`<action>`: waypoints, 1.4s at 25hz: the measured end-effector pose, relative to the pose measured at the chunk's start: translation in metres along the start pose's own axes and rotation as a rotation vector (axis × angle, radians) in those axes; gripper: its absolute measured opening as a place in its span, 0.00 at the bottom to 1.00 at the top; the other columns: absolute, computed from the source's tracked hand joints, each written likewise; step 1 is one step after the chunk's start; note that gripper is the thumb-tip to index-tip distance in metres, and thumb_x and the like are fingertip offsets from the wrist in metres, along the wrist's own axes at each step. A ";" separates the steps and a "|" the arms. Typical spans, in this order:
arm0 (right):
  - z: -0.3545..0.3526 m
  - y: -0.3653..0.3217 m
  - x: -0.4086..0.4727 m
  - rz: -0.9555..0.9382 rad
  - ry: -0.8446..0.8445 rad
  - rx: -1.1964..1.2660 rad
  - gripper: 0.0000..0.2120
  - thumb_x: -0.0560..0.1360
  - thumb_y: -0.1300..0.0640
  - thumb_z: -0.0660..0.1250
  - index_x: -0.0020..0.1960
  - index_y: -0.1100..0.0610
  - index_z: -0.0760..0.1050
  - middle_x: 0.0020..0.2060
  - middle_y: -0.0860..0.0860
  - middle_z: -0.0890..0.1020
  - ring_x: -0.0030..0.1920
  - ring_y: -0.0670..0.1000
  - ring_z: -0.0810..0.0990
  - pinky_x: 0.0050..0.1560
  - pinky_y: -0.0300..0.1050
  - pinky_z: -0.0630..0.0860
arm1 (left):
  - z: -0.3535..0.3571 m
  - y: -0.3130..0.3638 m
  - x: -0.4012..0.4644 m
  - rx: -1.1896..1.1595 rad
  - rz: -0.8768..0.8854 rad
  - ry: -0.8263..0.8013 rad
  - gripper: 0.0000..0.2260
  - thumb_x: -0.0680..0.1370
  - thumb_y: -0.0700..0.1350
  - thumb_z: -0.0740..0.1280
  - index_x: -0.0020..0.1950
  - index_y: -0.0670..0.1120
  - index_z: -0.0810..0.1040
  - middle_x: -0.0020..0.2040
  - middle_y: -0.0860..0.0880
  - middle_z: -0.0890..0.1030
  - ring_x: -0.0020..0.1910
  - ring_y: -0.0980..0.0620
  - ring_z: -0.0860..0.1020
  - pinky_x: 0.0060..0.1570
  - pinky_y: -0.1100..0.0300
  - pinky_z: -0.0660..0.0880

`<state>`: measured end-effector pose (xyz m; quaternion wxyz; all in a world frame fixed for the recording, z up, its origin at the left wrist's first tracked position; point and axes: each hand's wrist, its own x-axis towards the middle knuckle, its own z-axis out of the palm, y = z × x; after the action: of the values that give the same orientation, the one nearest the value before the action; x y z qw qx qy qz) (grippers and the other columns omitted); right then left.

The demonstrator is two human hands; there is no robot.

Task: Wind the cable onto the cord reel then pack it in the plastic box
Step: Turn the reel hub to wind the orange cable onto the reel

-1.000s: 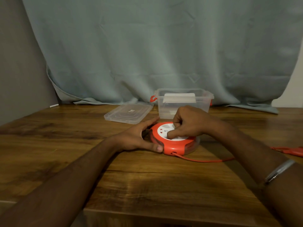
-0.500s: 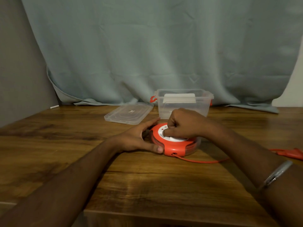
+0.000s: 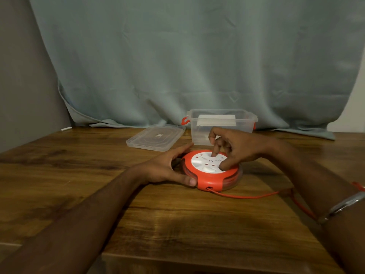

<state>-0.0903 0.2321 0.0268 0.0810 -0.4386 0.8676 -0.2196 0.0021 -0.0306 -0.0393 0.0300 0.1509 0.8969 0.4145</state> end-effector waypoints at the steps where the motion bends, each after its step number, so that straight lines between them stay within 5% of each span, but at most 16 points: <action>1: 0.001 -0.001 -0.001 0.004 0.018 -0.001 0.28 0.65 0.58 0.83 0.54 0.47 0.69 0.50 0.51 0.86 0.33 0.36 0.78 0.34 0.37 0.74 | 0.000 0.001 0.000 0.008 -0.001 0.001 0.57 0.62 0.60 0.84 0.84 0.62 0.54 0.83 0.58 0.60 0.79 0.58 0.62 0.74 0.63 0.64; 5: 0.010 -0.009 0.001 -0.014 0.074 -0.068 0.21 0.59 0.46 0.81 0.40 0.49 0.72 0.32 0.45 0.81 0.32 0.40 0.77 0.35 0.43 0.72 | 0.001 0.003 0.000 0.017 -0.005 -0.001 0.58 0.61 0.62 0.83 0.84 0.63 0.54 0.83 0.58 0.60 0.79 0.56 0.62 0.77 0.58 0.63; 8: 0.013 -0.012 0.004 -0.017 0.089 -0.120 0.19 0.63 0.48 0.80 0.30 0.51 0.69 0.23 0.41 0.73 0.28 0.39 0.73 0.34 0.44 0.68 | 0.001 0.002 0.000 0.010 -0.002 -0.003 0.58 0.61 0.62 0.83 0.84 0.63 0.54 0.83 0.58 0.60 0.80 0.56 0.62 0.78 0.55 0.63; 14: 0.023 -0.021 0.008 -0.027 0.141 -0.219 0.23 0.72 0.45 0.76 0.25 0.54 0.71 0.19 0.45 0.72 0.25 0.44 0.71 0.33 0.45 0.69 | 0.001 -0.001 0.000 -0.003 0.003 -0.004 0.57 0.61 0.62 0.83 0.84 0.63 0.54 0.83 0.59 0.60 0.77 0.59 0.63 0.67 0.69 0.65; 18: 0.028 -0.026 0.010 -0.058 0.141 -0.284 0.25 0.75 0.43 0.72 0.22 0.50 0.75 0.19 0.44 0.73 0.23 0.45 0.71 0.31 0.44 0.67 | 0.001 -0.001 0.001 -0.015 0.009 -0.008 0.58 0.61 0.61 0.83 0.84 0.62 0.54 0.82 0.59 0.61 0.78 0.59 0.63 0.71 0.65 0.64; 22: 0.034 -0.028 0.014 -0.112 0.195 -0.311 0.24 0.76 0.47 0.71 0.24 0.53 0.72 0.20 0.46 0.73 0.24 0.45 0.71 0.30 0.44 0.66 | 0.001 -0.001 -0.001 -0.011 0.017 0.004 0.57 0.62 0.59 0.84 0.84 0.60 0.55 0.82 0.59 0.63 0.78 0.61 0.65 0.73 0.64 0.65; 26: 0.015 -0.024 0.004 -0.131 0.172 -0.169 0.06 0.70 0.60 0.75 0.41 0.52 0.79 0.34 0.40 0.82 0.30 0.39 0.76 0.32 0.33 0.69 | 0.001 -0.001 -0.001 0.011 0.004 0.028 0.58 0.60 0.62 0.84 0.84 0.60 0.55 0.82 0.58 0.62 0.78 0.58 0.64 0.77 0.59 0.63; 28: 0.005 -0.017 -0.002 -0.083 0.053 -0.102 0.15 0.68 0.66 0.75 0.51 0.53 0.81 0.41 0.36 0.83 0.31 0.34 0.78 0.30 0.29 0.71 | 0.001 -0.001 0.000 0.018 -0.006 0.022 0.59 0.59 0.64 0.84 0.84 0.62 0.55 0.83 0.58 0.61 0.79 0.57 0.63 0.78 0.55 0.63; 31: -0.001 -0.007 -0.002 -0.038 -0.029 -0.074 0.19 0.70 0.68 0.76 0.58 0.54 0.78 0.55 0.45 0.83 0.35 0.27 0.77 0.33 0.25 0.72 | 0.000 -0.002 0.000 0.017 -0.005 0.017 0.59 0.59 0.65 0.83 0.83 0.64 0.55 0.82 0.59 0.61 0.79 0.57 0.63 0.76 0.59 0.63; 35: -0.001 0.001 -0.002 -0.024 -0.019 0.034 0.25 0.67 0.67 0.80 0.56 0.55 0.69 0.56 0.50 0.87 0.30 0.41 0.75 0.32 0.38 0.73 | 0.000 -0.001 0.000 0.005 -0.003 0.003 0.58 0.61 0.62 0.84 0.84 0.64 0.54 0.83 0.58 0.61 0.79 0.57 0.62 0.73 0.63 0.63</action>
<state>-0.0903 0.2346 0.0275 0.0942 -0.4498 0.8576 -0.2311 0.0015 -0.0310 -0.0404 0.0290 0.1489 0.8982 0.4125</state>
